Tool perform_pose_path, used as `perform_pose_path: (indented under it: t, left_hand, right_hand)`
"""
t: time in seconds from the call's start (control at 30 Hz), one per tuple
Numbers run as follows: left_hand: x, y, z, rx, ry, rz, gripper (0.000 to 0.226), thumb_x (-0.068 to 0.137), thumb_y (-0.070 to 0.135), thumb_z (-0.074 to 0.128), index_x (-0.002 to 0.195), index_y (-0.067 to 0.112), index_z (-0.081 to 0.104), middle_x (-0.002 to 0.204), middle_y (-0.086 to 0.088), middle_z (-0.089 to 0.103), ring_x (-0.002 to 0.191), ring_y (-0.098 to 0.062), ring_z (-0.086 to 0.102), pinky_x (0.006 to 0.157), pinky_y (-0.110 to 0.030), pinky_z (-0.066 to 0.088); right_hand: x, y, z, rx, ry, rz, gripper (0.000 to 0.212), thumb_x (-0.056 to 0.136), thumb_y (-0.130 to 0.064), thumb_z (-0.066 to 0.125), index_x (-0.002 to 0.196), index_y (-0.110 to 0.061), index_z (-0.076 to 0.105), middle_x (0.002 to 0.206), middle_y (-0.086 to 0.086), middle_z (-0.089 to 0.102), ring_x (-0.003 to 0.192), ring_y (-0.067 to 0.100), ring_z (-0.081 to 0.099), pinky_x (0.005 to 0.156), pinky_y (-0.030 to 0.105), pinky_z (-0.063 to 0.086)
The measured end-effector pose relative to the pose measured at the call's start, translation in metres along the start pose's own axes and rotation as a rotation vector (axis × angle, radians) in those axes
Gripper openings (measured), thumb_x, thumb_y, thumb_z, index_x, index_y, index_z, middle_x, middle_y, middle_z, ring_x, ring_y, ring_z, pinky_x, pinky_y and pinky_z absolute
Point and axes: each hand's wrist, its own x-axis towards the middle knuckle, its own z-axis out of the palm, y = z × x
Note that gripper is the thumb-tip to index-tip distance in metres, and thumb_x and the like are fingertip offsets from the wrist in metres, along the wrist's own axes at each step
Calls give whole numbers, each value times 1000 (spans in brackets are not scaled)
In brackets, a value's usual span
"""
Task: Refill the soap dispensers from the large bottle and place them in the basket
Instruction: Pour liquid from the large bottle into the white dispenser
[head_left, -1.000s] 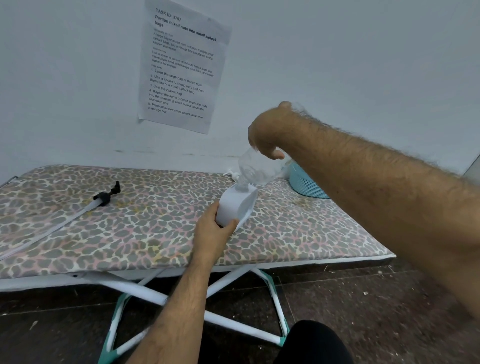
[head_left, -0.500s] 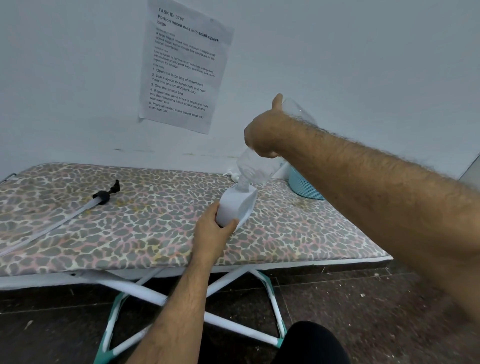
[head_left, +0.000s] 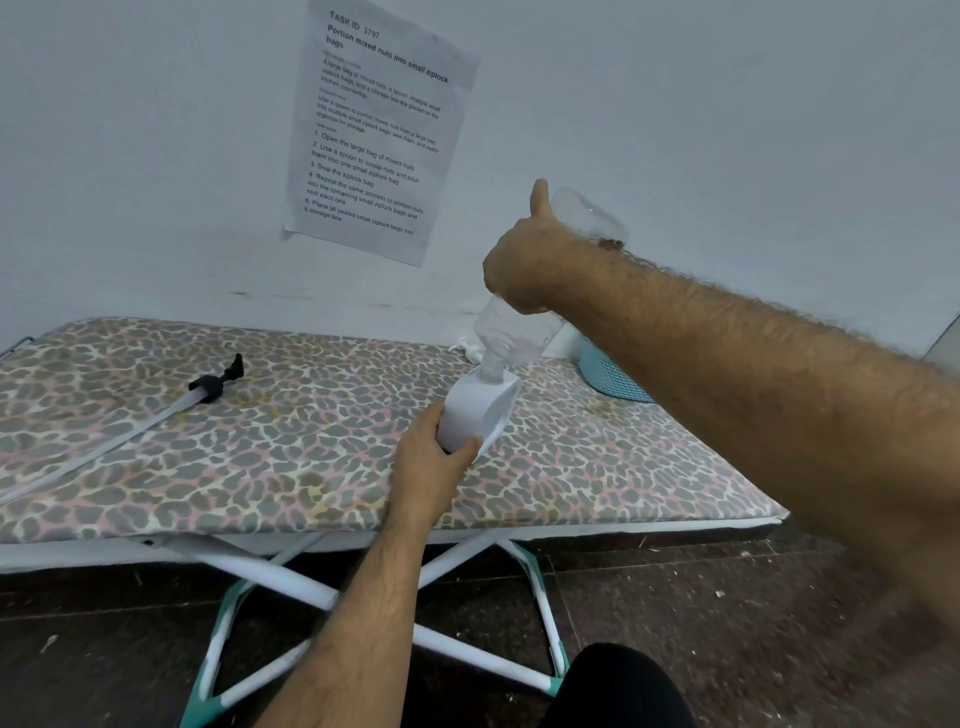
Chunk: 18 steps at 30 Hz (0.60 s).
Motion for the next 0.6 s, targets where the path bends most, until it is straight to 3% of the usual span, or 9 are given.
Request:
perform_pose_path:
  t: [0.17, 0.6]
  left_hand:
    - [0, 0, 1, 2, -1, -3, 53, 85, 23, 73, 134, 22, 53, 110, 16, 57, 101, -9, 59, 83, -28, 53]
    - [0, 1, 1, 21, 1, -19, 55, 85, 24, 73, 136, 21, 52, 116, 12, 56, 105, -11, 57, 89, -31, 53]
  right_hand:
    - [-1, -1, -1, -5, 17, -35, 8, 97, -14, 53, 100, -20, 49, 75, -1, 42, 124, 32, 50, 113, 70, 2]
    - [4, -10, -4, -58, 65, -39, 8, 97, -14, 50, 94, -20, 46, 72, 0, 42, 108, 27, 52, 113, 64, 9]
